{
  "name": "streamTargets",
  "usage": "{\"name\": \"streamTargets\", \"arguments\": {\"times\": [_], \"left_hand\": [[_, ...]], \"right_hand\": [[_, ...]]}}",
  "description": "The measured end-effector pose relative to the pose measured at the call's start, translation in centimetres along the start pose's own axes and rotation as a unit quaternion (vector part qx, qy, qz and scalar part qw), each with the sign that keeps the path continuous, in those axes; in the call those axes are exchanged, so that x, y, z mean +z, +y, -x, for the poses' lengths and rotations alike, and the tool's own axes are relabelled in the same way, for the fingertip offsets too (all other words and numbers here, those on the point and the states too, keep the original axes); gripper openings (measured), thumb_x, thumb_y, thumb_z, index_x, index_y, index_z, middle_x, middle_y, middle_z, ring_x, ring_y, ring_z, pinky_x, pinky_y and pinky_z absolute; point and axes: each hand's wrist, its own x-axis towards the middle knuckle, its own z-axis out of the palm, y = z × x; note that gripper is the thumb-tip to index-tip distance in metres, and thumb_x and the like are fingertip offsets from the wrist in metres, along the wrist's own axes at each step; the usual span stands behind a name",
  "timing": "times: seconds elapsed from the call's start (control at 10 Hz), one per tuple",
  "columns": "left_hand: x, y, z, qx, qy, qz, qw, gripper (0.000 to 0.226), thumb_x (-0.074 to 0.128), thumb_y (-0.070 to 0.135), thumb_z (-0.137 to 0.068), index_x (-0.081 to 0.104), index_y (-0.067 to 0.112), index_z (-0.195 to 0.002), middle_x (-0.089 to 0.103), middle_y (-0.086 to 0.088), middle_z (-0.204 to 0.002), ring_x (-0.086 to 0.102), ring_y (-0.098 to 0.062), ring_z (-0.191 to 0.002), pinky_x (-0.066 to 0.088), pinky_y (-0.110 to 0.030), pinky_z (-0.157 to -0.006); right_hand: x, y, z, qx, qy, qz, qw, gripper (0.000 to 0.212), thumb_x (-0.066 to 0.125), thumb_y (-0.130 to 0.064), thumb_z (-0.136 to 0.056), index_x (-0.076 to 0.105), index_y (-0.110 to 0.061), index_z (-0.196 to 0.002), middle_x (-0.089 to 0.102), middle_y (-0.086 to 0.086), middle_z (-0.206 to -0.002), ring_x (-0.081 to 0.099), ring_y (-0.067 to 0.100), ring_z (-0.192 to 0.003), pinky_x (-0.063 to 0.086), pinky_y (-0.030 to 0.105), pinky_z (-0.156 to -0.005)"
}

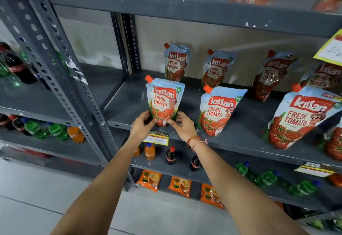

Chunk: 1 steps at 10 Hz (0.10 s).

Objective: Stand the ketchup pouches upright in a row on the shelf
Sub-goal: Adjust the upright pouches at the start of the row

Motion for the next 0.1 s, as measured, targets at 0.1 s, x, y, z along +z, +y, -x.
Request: {"name": "streamTargets", "arguments": {"times": [0.1], "left_hand": [[0.36, 0.94, 1.42, 0.008, 0.068, -0.002, 0.998, 0.035, 0.058, 0.014, -0.088, 0.056, 0.004, -0.121, 0.067, -0.014, -0.117, 0.061, -0.025, -0.11, 0.044, -0.023, -0.088]], "right_hand": [[-0.54, -0.5, 1.14, -0.045, 0.041, 0.099, 0.993, 0.04, 0.06, -0.024, -0.089, 0.055, -0.002, -0.122, 0.055, 0.018, -0.123, 0.053, 0.03, -0.116, 0.043, 0.035, -0.098]]}}
